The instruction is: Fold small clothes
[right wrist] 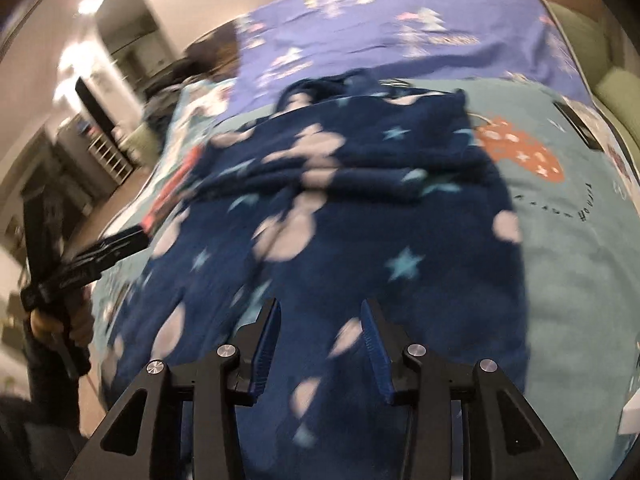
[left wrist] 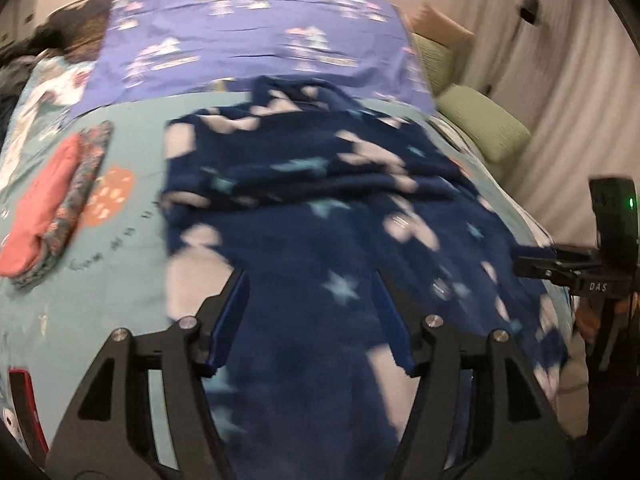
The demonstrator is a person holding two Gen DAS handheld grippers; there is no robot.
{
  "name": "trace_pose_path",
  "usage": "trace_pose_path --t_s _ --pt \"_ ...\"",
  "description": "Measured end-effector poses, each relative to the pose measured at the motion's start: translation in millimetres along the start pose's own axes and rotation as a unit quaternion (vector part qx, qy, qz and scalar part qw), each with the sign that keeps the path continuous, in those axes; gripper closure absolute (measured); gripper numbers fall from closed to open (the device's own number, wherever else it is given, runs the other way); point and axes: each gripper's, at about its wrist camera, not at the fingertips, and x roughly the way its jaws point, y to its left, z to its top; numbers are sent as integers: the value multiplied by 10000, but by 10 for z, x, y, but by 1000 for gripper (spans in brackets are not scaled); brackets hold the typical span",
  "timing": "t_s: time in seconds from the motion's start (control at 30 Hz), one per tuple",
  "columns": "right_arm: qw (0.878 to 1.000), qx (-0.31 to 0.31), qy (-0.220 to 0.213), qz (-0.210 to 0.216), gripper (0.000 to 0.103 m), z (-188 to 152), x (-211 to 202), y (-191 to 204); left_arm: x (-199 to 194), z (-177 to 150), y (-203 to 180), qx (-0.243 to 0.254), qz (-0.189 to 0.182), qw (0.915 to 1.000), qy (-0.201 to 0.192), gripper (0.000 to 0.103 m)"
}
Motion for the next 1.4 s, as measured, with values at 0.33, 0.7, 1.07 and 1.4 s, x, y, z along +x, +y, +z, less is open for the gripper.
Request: trace_pose_path --t_s 0.33,0.7,1.07,1.4 --pt "9988 -384 -283 -128 55 -669 -355 457 -267 -505 -700 682 -203 9975 -10 36" --pt "9830 -1497 -676 -825 40 -1604 -555 1033 -620 -1289 -1173 1216 -342 9920 -24 32" --pt "9858 -1613 -326 -326 40 -1875 -323 1101 -881 -1794 -1112 1387 -390 9896 -36 32" --pt "9809 -1873 -274 -458 94 -1706 178 1163 -385 -1582 -944 922 -537 9930 515 91"
